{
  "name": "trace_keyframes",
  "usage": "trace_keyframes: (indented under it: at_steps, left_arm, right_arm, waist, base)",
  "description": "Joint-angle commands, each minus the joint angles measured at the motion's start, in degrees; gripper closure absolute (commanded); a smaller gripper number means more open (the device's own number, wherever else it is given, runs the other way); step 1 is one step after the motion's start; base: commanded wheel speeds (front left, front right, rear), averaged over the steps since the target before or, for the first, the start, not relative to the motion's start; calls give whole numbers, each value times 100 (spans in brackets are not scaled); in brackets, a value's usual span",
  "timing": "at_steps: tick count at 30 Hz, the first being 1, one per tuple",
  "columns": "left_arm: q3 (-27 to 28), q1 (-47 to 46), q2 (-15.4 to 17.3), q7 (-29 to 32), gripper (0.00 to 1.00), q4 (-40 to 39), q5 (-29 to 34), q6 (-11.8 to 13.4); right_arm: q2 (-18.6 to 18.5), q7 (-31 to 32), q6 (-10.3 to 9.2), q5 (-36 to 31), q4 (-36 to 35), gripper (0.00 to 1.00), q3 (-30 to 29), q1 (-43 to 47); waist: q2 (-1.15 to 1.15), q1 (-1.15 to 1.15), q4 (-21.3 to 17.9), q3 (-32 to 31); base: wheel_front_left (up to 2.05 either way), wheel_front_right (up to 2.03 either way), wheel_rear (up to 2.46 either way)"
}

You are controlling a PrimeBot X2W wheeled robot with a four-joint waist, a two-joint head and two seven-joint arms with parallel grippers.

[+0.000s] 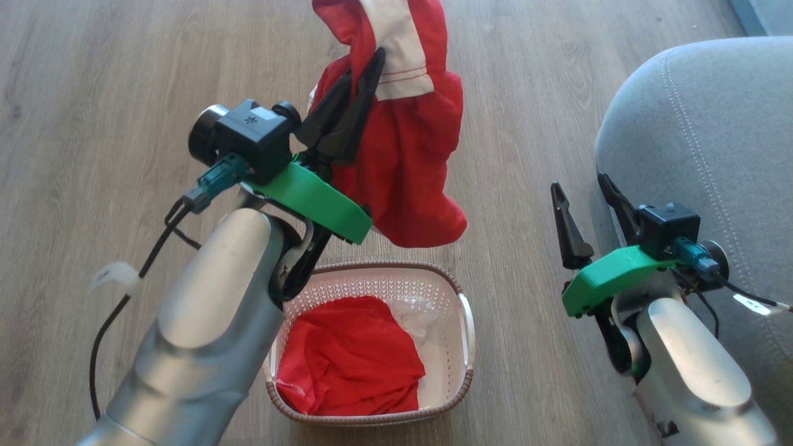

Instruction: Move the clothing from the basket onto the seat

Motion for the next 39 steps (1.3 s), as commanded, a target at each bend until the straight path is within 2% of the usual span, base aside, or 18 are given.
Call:
trace_keyframes:
  at_steps: [1, 5, 12, 16, 22, 27, 39]
  left_arm:
    - [188, -303, 121, -28, 100, -223, 38, -36]
    - [142, -308, 125, -28, 100, -244, 22, -36]
    - [-10, -308, 104, -28, 100, -239, -13, -36]
    - [-101, -295, 79, -28, 100, -257, -25, -36]
    - [-285, -302, 38, -28, 100, -289, -62, -36]
    - [-481, -318, -5, -28, 100, -334, -118, -36]
    - [-802, -240, -75, -28, 100, -282, -249, -36]
  right_arm:
    - [63, -27, 40, 57, -244, 0, 85, -132]
    - [122, -27, 40, 260, -593, 0, 276, -236]
    - [-94, -27, 40, 1116, -1457, 0, 1471, -681]
    - [-247, -27, 40, 1479, -1672, 0, 1966, -947]
    - [-374, -27, 40, 1798, -1459, 0, 2613, -1293]
    - [-323, -27, 40, 2068, -1151, 0, 3076, -1603]
    - [57, -27, 40, 1924, -481, 0, 2966, -1931]
  waist:
    - [0, 1, -2, 15]
    - [0, 1, -1, 55]
    - [0, 1, 39, 135]
    - [0, 1, 85, 177]
    - [0, 1, 173, 206]
    - [0, 1, 247, 241]
    - [0, 1, 369, 295]
  base:
    - [0, 0, 0]
    - [0, 0, 0]
    - [0, 0, 0]
    - [0, 0, 0]
    - [0, 0, 0]
    - [0, 0, 0]
    - [0, 0, 0]
